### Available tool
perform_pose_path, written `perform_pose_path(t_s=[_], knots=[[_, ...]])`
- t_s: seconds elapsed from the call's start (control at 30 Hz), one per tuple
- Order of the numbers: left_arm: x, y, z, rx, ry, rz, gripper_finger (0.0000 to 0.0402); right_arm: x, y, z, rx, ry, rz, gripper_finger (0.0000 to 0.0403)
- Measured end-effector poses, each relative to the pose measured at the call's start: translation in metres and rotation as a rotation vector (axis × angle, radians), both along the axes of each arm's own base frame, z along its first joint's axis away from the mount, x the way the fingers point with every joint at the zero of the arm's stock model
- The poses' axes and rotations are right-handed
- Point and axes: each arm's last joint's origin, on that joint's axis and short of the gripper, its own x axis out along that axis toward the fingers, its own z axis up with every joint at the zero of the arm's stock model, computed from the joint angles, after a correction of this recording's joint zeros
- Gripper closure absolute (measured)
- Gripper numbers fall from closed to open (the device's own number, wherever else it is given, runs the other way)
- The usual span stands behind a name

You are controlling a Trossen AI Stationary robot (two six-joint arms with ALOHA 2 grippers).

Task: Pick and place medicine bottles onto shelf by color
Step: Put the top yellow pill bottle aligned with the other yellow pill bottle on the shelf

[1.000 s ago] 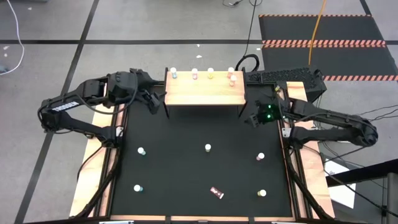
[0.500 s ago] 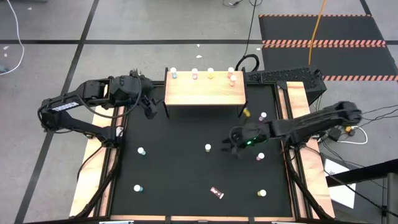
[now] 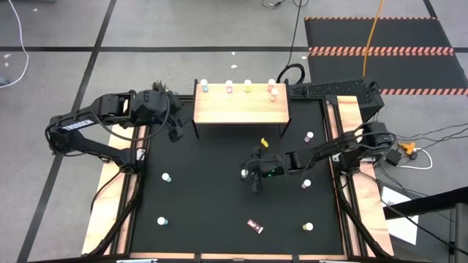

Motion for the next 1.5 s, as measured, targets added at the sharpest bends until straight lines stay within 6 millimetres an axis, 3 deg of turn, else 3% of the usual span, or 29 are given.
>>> perform_pose_path(t_s=[0.17,0.37,0.67,1.17,1.5], knots=[[-0.003,0.0,-0.003,-0.04,0.018,0.036,0.0128,0.007,0.0,-0.005,-0.023,0.071,-0.001,0.0132],[-0.004,-0.001,-0.004,-0.067,0.013,0.063,0.0128,0.0,-0.001,-0.013,-0.033,0.177,0.002,0.0151],[-0.003,0.0,-0.004,-0.083,-0.002,0.081,0.0128,0.002,-0.004,-0.012,-0.048,0.159,0.011,0.0175],[-0.004,0.0,-0.004,-0.1,-0.014,0.099,0.0128,0.002,-0.015,-0.013,-0.039,0.177,0.033,0.0264],[-0.005,-0.001,-0.005,-0.106,0.006,0.105,0.0128,0.002,-0.016,-0.013,-0.056,0.184,0.044,0.0278]])
